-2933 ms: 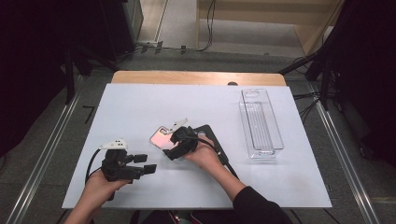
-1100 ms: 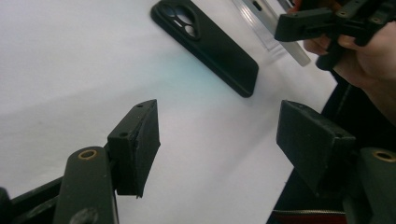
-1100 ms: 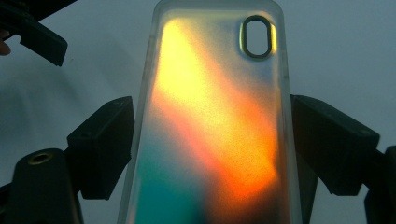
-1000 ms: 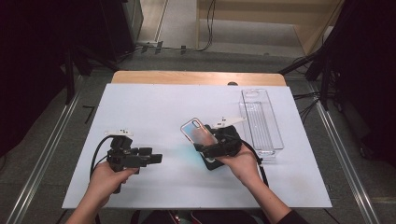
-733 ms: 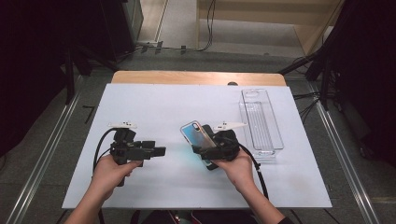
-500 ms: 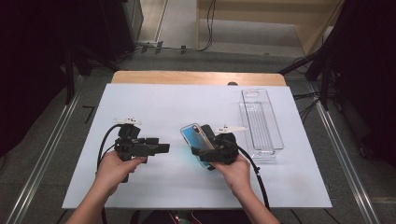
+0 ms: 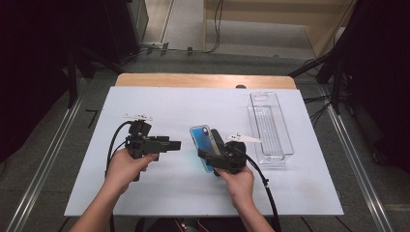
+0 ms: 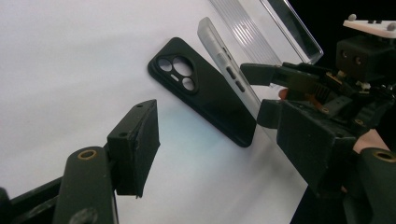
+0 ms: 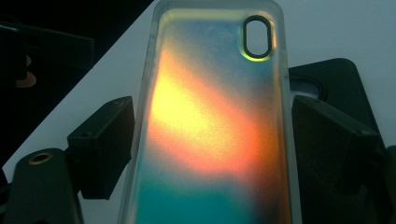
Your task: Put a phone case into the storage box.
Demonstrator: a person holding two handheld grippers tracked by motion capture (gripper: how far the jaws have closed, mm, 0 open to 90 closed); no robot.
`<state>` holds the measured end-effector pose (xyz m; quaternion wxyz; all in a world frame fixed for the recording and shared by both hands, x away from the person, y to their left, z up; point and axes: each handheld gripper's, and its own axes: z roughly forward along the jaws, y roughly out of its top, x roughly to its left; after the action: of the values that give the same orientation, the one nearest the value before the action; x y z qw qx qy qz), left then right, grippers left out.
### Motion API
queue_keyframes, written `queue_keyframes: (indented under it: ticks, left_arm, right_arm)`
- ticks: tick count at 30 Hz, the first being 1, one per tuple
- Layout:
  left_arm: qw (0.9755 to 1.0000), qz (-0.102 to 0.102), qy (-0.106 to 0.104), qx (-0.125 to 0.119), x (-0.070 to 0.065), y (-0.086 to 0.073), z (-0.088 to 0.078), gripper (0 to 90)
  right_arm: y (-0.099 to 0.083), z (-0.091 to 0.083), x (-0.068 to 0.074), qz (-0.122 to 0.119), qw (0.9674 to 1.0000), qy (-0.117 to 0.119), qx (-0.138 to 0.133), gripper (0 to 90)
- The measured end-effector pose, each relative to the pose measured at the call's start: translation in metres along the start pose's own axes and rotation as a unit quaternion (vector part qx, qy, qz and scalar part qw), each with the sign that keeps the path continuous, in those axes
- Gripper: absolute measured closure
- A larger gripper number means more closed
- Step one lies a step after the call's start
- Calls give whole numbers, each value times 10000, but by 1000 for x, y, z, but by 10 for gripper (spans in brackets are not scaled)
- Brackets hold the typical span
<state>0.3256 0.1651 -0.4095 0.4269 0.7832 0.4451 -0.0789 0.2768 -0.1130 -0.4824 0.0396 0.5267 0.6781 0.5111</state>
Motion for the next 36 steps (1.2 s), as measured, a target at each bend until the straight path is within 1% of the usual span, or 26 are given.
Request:
queue_keyframes:
  ticks: [3,8,10,12,13,14,15,17,20,22,24,26,27,29,30,32,33,34,36]
  left_arm:
    - [10000,17,35,-7,-2,5,3,304]
    - [10000,-10,46,-48,-2,13,6,304]
    - [9999,-42,92,-58,-2,16,8,305]
    - [9999,-29,140,-48,-3,19,9,305]
    - [9998,-20,187,-51,-3,20,11,306]
    - [9997,-29,235,-31,-4,22,12,306]
    - [9996,-23,277,-31,-4,23,13,306]
    - [9996,-92,278,-9,-4,24,16,307]
    - [9994,-199,289,-10,-4,27,21,310]
    - [9991,-317,293,-30,-3,28,24,314]
    - [9988,-429,249,-26,-2,30,27,330]
    - [9982,-522,279,17,-1,32,29,354]
    - [9980,-555,312,33,-1,33,30,362]
    - [9975,-618,336,37,-1,34,32,395]
    - [9977,-601,310,25,-1,34,33,402]
    - [9979,-534,367,11,-3,35,35,471]
    - [9979,-539,354,28,-3,35,36,486]
    - [9976,-587,354,15,-3,35,37,532]
    - [9971,-674,354,-25,-2,35,38,584]
  right_arm:
    - [-1,3,1,110,9999,59,-64,150]
    - [-3,7,1,437,9987,243,-138,150]
    - [-4,9,1,492,9983,277,-160,150]
    - [-4,10,2,565,9977,292,-221,150]
    - [-5,10,2,602,9974,305,-260,150]
    - [-5,10,3,692,9966,348,-277,149]
    - [-6,11,3,713,9963,363,-310,150]
    - [-7,11,4,691,9964,333,-354,149]
    - [-7,11,6,719,9960,368,-374,149]
    - [-8,12,7,694,9960,372,-411,150]
    - [-9,12,8,692,9960,395,-399,149]
    - [-11,13,9,651,9963,387,-413,149]
    - [-11,14,10,667,9962,397,-407,149]
    - [-12,15,11,660,9961,408,-418,149]
    - [-13,15,12,656,9961,411,-417,149]
    - [-14,16,12,651,9960,445,-423,149]
    - [-14,16,13,663,9958,464,-431,149]
    - [-14,17,14,640,9958,479,-437,149]
    - [-15,17,15,610,9959,478,-455,149]
